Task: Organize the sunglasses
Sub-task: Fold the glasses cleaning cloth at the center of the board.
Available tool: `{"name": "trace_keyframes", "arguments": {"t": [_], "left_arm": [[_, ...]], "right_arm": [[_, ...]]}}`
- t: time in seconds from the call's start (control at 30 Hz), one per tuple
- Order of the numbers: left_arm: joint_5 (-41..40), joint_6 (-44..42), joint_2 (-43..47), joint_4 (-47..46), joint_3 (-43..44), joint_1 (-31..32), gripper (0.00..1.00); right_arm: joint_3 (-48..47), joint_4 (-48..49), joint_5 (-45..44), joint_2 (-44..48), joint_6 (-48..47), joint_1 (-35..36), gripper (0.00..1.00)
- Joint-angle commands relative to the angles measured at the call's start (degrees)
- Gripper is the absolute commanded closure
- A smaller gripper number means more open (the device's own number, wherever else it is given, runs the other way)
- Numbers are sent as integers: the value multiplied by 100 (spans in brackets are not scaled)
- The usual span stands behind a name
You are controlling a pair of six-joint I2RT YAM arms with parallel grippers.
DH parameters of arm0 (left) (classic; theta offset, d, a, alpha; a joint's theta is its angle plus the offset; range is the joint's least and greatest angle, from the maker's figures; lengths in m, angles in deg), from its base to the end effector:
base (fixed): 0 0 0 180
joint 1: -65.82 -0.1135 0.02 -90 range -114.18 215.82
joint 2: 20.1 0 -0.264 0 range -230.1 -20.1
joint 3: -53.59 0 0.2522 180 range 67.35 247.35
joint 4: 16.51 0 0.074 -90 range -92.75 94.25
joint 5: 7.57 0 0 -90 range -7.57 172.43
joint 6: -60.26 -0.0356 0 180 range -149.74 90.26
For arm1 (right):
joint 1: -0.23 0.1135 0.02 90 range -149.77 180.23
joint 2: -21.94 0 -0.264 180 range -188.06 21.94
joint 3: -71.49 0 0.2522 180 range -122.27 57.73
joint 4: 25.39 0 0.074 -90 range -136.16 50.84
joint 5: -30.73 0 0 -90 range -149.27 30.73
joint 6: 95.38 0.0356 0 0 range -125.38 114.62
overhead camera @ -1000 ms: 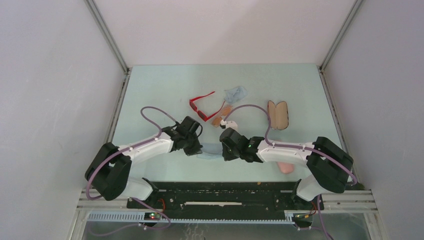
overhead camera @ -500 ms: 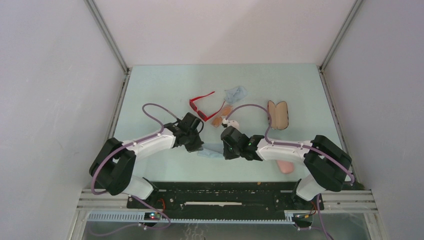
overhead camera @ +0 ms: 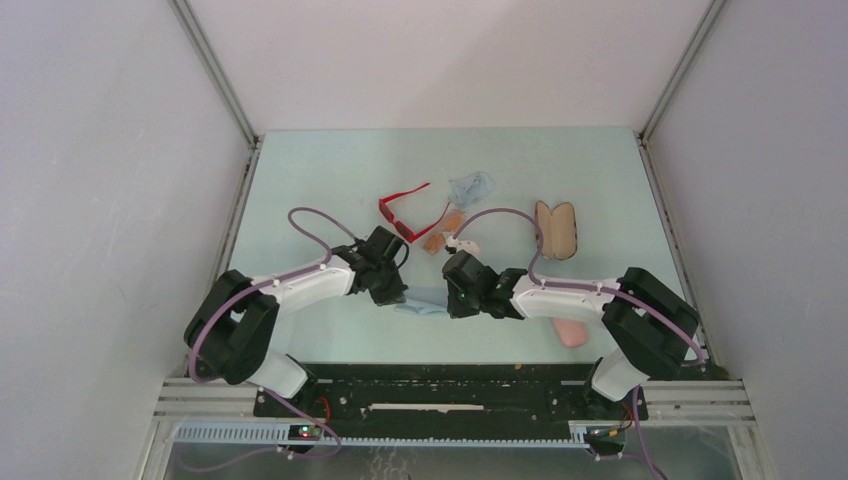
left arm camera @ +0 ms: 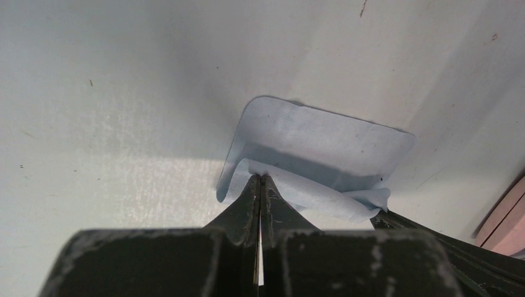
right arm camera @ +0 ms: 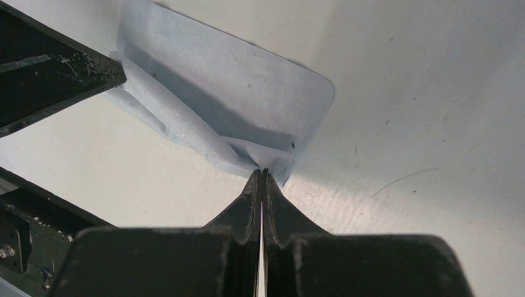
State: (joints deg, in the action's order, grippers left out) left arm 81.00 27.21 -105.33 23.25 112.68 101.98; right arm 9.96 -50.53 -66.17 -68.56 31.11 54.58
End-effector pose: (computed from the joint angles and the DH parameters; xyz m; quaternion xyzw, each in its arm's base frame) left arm 0.2179 -0.1581 0.1654 -0.1790 0.9614 -0.1432 0.1524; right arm 0.1824 0.2470 0.1668 -0.1291 0.9410 0.1789 0.2566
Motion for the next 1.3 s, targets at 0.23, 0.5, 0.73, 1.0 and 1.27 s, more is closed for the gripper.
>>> {"name": "trace_keyframes", "arguments": {"t": [0.23, 0.5, 0.73, 1.0, 1.27], "left_arm": [[-197, -26, -132, -148, 399, -56, 100], [-247, 9, -100, -126, 389, -57, 100], [-274, 18, -138, -113, 407, -57, 100], [-360, 35, -151, -55, 483, -57, 100], [-697, 26, 188, 189, 578, -57, 79]], "right_arm": [[-191, 159, 27, -67, 106, -165, 97], [-292, 131, 79, -150, 79, -227, 94], [-327, -41, -172, 44, 122, -284, 77], [-325, -359, -520, 491, 118, -293, 65], [-323, -463, -623, 727, 202, -293, 64]]}}
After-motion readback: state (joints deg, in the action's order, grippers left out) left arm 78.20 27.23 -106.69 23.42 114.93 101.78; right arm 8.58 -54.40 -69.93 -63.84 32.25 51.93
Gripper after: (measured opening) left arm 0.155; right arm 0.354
